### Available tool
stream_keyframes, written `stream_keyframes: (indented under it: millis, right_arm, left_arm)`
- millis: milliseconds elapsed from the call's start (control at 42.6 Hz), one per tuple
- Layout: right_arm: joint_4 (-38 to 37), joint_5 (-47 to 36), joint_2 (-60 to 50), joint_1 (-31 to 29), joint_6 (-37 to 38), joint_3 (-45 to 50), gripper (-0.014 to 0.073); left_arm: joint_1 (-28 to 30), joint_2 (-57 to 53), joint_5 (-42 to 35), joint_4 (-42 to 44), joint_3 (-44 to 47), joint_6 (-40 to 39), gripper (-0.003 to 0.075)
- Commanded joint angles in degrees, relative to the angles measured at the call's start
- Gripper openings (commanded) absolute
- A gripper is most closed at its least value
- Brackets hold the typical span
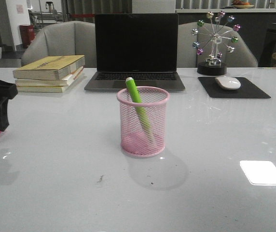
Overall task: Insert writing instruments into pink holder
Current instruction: 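Lower the left gripper onto the pink marker and close on it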
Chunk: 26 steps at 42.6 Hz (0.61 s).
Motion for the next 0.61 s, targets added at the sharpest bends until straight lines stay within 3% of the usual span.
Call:
stream_keyframes:
  millis: [0,258,586]
  right_arm:
    - [0.1,-3.5,-0.4,-0.2,-0.5,-1.6,0.0550]
    - [0.1,-3.5,-0.4,-0.2,-0.5,-1.6,0.0550]
    - [0.1,-3.5,-0.4,-0.2,-0.5,-1.6,0.0550]
  left_arm:
    - [0.1,0.1,-1.2,0.1,-4.3,-0.4,0.0549]
    - [0.1,4.1,-1.5,-0.1,-8.9,-0.4,0.0541]
    - [0.1,4.1,-1.6,-0.1,-8.9,-0.4,0.0385]
